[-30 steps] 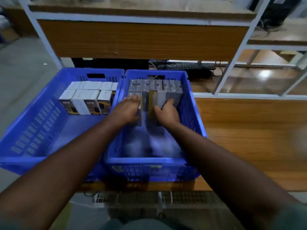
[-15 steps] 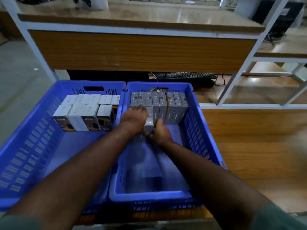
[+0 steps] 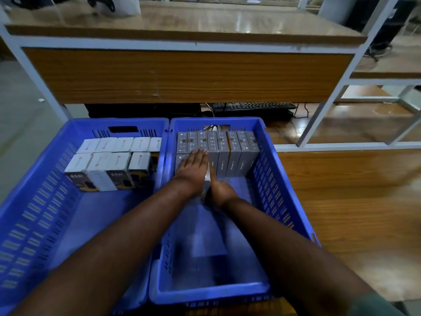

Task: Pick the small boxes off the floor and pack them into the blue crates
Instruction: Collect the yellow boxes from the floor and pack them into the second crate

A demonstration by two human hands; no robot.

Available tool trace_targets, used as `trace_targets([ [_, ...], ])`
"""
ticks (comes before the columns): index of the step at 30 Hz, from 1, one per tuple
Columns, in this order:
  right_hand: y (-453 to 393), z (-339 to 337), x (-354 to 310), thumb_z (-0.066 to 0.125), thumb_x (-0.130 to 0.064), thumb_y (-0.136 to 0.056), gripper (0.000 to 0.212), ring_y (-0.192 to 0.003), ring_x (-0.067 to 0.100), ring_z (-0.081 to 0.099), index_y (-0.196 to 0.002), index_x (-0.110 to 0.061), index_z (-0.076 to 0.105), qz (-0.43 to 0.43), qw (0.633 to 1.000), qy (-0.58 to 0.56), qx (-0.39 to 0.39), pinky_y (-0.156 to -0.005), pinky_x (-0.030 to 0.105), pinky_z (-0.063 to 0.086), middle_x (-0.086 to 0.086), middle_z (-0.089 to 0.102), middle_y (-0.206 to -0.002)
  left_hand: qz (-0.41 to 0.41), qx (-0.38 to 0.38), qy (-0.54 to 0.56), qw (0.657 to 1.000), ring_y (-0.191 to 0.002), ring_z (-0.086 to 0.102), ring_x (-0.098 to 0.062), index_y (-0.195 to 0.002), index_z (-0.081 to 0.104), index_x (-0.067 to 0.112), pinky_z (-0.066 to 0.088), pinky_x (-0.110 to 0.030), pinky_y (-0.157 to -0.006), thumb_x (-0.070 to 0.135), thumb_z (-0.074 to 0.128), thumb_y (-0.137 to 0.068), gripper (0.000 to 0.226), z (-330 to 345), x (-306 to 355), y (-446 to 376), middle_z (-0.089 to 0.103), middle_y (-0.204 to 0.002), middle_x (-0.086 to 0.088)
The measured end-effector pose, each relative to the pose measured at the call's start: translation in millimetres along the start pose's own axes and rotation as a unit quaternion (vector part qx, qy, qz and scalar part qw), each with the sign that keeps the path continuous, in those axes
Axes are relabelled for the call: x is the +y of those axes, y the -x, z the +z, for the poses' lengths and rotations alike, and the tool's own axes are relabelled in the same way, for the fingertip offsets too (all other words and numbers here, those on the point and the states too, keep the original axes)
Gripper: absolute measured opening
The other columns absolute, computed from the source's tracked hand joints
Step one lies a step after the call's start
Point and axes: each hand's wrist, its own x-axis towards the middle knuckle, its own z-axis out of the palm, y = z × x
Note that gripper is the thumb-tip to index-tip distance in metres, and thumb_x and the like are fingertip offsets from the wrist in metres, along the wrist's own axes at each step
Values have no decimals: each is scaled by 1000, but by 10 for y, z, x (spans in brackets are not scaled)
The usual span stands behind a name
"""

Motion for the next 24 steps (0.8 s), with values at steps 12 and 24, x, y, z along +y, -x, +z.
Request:
trace_targets([
  [12, 40, -782, 438, 67, -16, -84, 60, -137, 35, 41, -140, -9, 50, 27, 954, 15, 297, -113, 42, 37, 15, 47, -145, 15, 0, 0, 1000, -155, -17, -28, -159, -17, 12, -4, -42, -125, 50, 82, -76, 135, 4, -51, -21, -23, -168, -8],
  [24, -260, -678, 620, 56, -62, -84, 98, -153, 50, 6, -163, -25, 12, 21, 964, 178, 197, -124, 63, 8, 12, 14, -170, -65, 34, 83, 994, -156, -17, -29, -162, -8, 26, -8, -48, -125, 80, 42, -87, 105, -70, -62, -321, -16, -170, -7],
])
